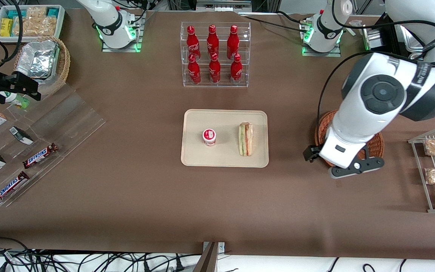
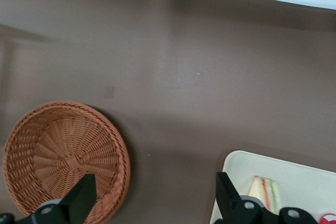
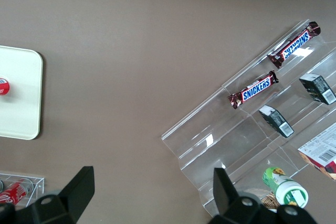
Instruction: Place sandwich from basket to tray
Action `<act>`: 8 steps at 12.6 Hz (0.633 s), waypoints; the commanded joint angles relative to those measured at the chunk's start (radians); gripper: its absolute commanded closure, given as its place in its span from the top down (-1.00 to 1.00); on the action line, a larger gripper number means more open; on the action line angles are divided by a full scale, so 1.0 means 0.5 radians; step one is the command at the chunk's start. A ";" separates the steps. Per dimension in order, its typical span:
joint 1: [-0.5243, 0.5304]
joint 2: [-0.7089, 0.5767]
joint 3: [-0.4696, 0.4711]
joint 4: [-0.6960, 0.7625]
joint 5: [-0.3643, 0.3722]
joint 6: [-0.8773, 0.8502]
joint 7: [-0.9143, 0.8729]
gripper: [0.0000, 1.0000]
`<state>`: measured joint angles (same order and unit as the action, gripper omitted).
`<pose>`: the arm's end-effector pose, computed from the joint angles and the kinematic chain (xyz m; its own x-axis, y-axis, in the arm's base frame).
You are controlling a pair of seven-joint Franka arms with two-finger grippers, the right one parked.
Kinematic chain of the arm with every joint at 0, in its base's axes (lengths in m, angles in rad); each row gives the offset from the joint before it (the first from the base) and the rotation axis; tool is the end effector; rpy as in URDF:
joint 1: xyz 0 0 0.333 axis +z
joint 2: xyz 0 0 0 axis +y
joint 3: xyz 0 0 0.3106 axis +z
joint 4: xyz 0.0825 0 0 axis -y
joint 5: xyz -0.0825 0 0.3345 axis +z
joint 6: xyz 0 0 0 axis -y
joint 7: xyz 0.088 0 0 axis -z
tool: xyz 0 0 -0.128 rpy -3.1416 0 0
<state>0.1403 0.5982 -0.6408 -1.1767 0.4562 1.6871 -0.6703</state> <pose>0.6402 -0.1664 0.4706 0.9754 0.2053 0.0809 0.2114 -0.9744 -0.0765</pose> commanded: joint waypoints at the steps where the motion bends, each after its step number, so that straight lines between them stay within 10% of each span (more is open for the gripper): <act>1: 0.167 -0.018 -0.013 0.010 -0.209 -0.027 0.315 1.00; 8: 0.181 -0.006 0.206 0.009 -0.366 -0.039 0.846 1.00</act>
<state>0.3097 0.5985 -0.6201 -1.1778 0.3077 1.6824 -0.2967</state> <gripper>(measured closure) 0.000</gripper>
